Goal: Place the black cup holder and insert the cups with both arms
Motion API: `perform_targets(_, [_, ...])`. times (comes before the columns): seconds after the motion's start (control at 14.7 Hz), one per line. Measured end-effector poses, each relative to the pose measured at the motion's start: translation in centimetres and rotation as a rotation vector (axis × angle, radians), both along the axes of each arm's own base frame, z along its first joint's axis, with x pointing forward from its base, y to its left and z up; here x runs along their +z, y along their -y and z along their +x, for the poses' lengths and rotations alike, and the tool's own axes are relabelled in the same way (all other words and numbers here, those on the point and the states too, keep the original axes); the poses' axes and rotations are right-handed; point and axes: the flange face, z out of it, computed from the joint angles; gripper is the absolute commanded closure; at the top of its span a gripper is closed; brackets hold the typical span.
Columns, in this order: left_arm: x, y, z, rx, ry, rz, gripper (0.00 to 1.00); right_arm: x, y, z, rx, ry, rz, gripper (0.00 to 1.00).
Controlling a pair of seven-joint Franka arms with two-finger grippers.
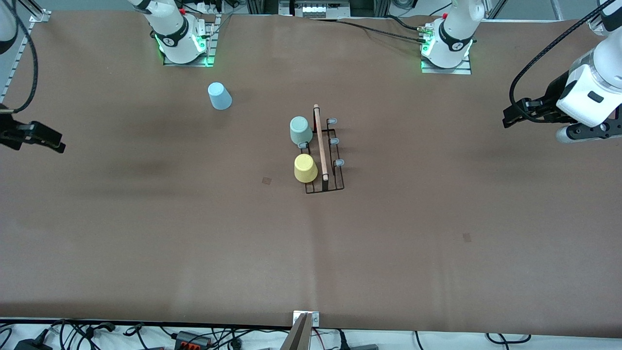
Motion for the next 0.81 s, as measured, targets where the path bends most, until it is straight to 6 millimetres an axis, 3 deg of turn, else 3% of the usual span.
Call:
perform_targets(0.48, [0.0,0.0,0.0,0.000,0.000,0.000,0.00,-0.6,-0.1,-4.5,0.000,-0.017,0.008,0.00])
perform_targets(0.81, [0.0,0.0,0.0,0.000,0.000,0.000,0.00,-0.4,0.1,-4.6,-0.002,-0.003,0.008,0.00])
